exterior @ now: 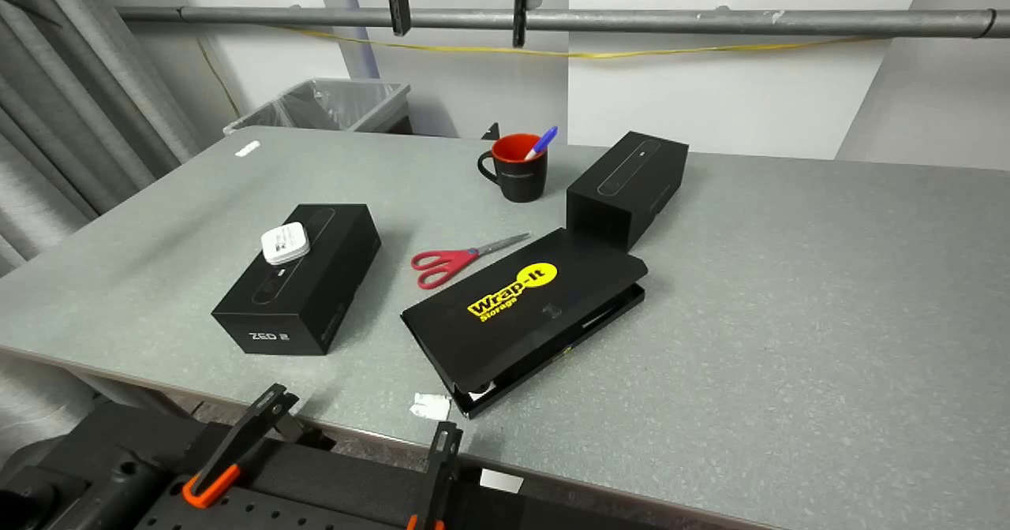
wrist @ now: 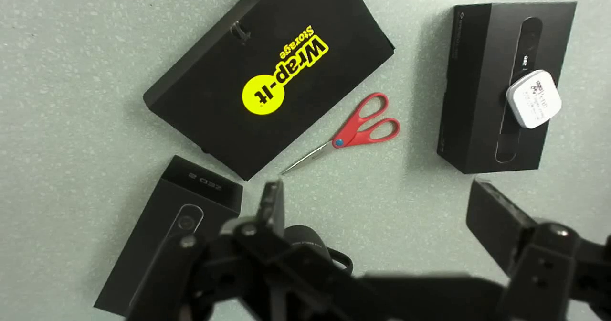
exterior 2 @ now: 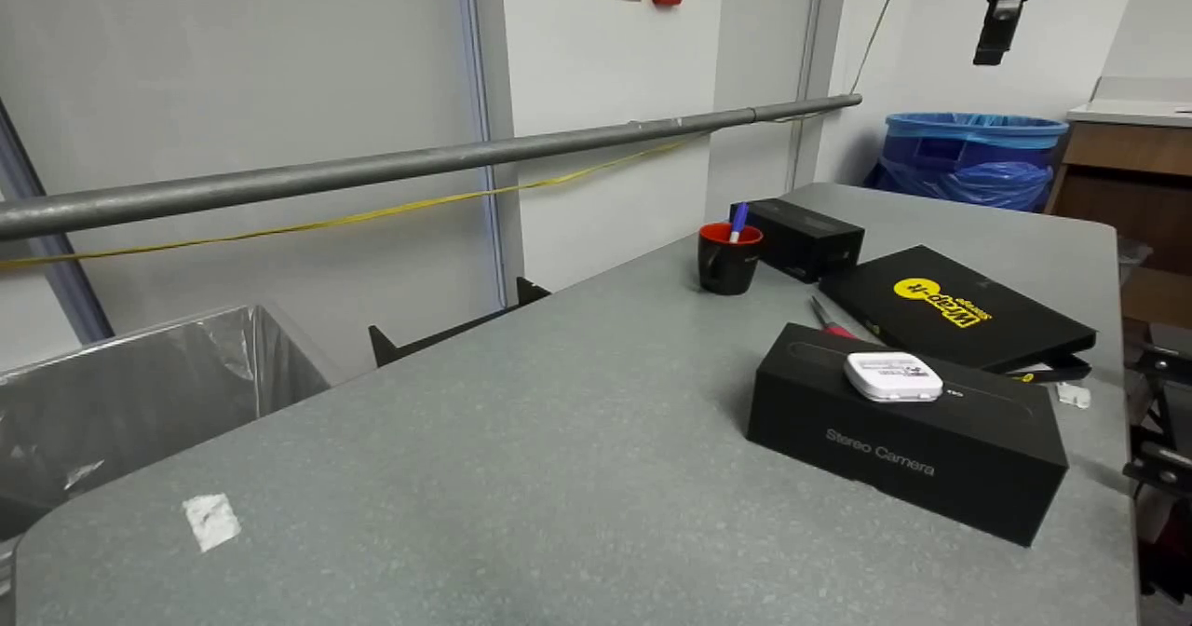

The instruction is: Take the pen out of the cup

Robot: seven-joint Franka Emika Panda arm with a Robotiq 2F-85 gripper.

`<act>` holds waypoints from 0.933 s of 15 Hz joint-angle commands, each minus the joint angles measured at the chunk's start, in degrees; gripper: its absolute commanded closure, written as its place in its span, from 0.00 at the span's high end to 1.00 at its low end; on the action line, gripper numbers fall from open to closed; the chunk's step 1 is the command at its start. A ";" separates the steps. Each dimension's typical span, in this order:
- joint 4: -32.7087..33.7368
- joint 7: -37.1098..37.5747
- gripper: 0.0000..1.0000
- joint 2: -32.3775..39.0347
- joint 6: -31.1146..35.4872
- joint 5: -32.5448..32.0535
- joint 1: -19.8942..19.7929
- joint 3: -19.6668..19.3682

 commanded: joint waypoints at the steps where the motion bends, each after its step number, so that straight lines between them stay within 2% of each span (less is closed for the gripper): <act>1: 0.08 -0.44 1.00 0.15 -0.12 0.58 -1.54 1.46; 2: -0.56 0.11 1.00 -0.48 0.39 0.94 -1.68 1.51; 4: -2.06 2.33 1.00 -0.12 6.62 0.70 -1.75 2.57; 8: -0.90 7.04 1.00 7.64 24.74 2.89 -1.07 4.12; 10: 0.99 10.72 1.00 12.70 31.16 2.24 -1.65 5.01; 12: 3.12 14.56 1.00 16.87 34.54 2.68 -2.01 5.51; 13: 4.39 15.90 1.00 18.24 34.02 2.88 -2.18 5.64; 14: 5.34 14.12 1.00 18.46 31.22 5.74 -1.80 5.37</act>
